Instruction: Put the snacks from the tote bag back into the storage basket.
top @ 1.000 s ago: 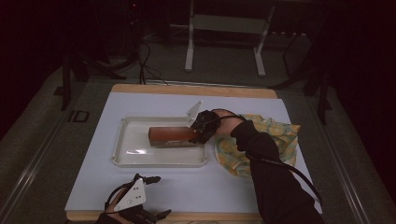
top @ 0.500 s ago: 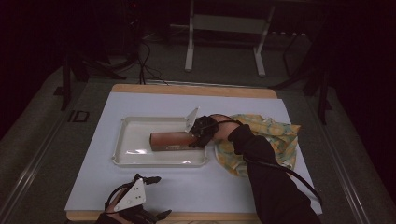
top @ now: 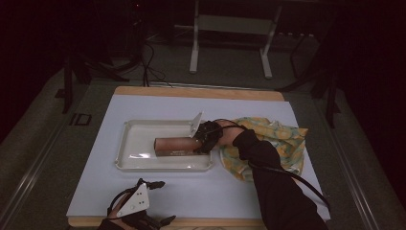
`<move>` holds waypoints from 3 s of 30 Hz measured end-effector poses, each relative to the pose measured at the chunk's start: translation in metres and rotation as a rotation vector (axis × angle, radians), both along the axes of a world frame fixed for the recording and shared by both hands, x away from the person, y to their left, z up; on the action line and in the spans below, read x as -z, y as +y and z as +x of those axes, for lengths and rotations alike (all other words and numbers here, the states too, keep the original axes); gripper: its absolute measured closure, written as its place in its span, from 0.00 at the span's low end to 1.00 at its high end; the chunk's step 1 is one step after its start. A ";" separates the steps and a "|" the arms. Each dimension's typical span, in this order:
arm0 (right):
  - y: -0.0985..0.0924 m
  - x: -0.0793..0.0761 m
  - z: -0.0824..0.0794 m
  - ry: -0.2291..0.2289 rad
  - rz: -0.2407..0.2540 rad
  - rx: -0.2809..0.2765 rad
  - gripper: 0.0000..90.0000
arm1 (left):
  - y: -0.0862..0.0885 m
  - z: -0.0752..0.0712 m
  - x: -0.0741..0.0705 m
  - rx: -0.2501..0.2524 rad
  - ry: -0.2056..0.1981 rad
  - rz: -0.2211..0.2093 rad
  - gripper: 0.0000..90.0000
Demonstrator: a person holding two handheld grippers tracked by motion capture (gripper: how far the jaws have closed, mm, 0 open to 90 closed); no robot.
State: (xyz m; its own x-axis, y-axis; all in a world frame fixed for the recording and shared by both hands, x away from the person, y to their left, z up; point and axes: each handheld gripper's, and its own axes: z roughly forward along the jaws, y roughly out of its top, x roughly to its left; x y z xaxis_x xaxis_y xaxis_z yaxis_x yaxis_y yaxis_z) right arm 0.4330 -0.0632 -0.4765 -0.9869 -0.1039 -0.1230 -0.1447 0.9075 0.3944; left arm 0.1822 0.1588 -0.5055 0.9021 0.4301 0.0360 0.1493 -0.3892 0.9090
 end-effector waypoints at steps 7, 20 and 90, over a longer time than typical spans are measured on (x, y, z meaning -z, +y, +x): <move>0.001 0.001 0.000 0.004 -0.014 0.013 0.45 | 0.000 0.000 0.000 -0.002 0.001 -0.001 0.00; 0.003 0.000 0.001 -0.010 -0.045 0.017 0.40 | 0.000 0.001 0.000 -0.003 0.001 -0.001 0.00; -0.121 -0.081 -0.020 -0.142 0.361 0.467 0.13 | -0.002 0.002 0.001 -0.004 0.009 0.010 0.00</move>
State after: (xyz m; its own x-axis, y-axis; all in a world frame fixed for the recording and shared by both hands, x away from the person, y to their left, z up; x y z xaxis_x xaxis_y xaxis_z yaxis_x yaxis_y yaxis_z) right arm 0.4131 -0.1838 -0.3960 -0.8896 0.4089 -0.2034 0.1630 0.7003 0.6950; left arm 0.1842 0.1572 -0.5067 0.9007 0.4333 0.0319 0.1592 -0.3975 0.9037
